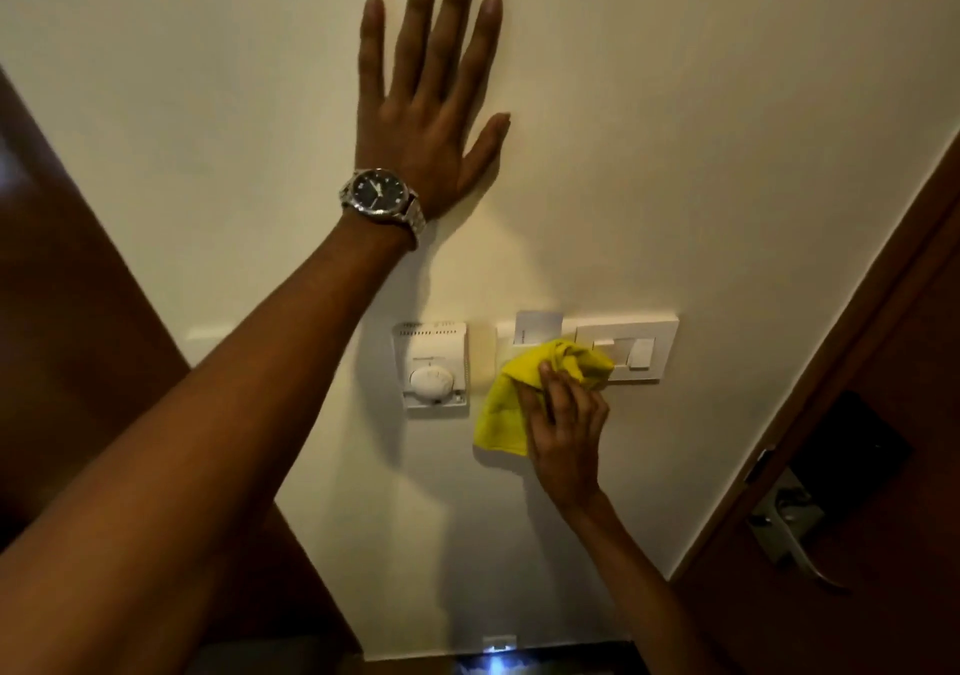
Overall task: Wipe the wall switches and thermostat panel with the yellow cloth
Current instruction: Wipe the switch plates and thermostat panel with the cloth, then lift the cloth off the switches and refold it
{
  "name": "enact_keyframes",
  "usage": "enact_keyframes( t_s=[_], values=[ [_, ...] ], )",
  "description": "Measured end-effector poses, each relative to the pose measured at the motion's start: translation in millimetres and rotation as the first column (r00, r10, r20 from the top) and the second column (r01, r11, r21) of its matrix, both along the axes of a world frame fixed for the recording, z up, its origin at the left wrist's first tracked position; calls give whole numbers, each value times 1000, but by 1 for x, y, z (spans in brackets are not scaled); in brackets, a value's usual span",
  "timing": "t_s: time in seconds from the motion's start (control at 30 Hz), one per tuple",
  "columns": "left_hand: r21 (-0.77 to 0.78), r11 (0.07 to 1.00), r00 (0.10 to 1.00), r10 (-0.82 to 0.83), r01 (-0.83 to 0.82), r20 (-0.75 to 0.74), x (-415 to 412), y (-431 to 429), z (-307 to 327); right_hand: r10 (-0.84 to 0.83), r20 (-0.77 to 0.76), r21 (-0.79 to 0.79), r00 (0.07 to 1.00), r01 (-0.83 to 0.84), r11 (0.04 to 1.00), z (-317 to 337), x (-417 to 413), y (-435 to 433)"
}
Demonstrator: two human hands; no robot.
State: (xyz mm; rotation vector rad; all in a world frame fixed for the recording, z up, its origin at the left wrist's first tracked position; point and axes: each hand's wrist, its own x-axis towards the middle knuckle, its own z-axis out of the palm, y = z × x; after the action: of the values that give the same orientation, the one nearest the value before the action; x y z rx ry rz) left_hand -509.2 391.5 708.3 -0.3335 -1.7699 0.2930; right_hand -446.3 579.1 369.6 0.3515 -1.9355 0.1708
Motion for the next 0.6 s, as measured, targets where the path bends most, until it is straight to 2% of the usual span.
enact_keyframes(
  t_s=[0.1,0.17,0.2,0.27,0.3,0.33,0.37,0.4,0.43,0.47,0.5,0.6],
  values=[
    [85,996,985,-17,3,173,22,11,-7,-27,28,14,999,27,1000,28,11,10],
    [169,983,958,-111,67,266,38,16,-34,-66,99,62,993,60,996,47,17,15],
    [251,958,933,-209,136,293,51,15,-61,-90,149,117,985,72,991,55,22,17],
    [428,853,857,-436,298,273,91,3,-140,-49,300,185,953,-7,983,61,33,19],
    [527,786,804,-522,324,284,114,-4,-187,16,394,163,919,-87,983,61,38,19],
    [642,713,745,-584,280,324,139,-14,-236,104,501,114,859,-185,976,58,45,14],
    [761,619,666,-652,192,362,162,-24,-279,203,616,36,761,-284,958,56,50,10],
    [867,496,576,-723,46,382,185,-37,-317,311,734,-81,604,-377,923,51,55,2],
    [921,371,474,-794,-117,380,205,-48,-347,412,815,-224,409,-434,873,47,59,-7],
    [920,292,370,-850,-261,374,219,-60,-371,483,847,-353,220,-447,822,44,62,-18],
    [890,257,280,-884,-376,374,236,-77,-395,517,853,-438,71,-442,783,37,66,-37],
    [767,210,112,-932,-607,344,268,-127,-433,548,819,-568,-170,-366,737,11,69,-102]
  ],
)
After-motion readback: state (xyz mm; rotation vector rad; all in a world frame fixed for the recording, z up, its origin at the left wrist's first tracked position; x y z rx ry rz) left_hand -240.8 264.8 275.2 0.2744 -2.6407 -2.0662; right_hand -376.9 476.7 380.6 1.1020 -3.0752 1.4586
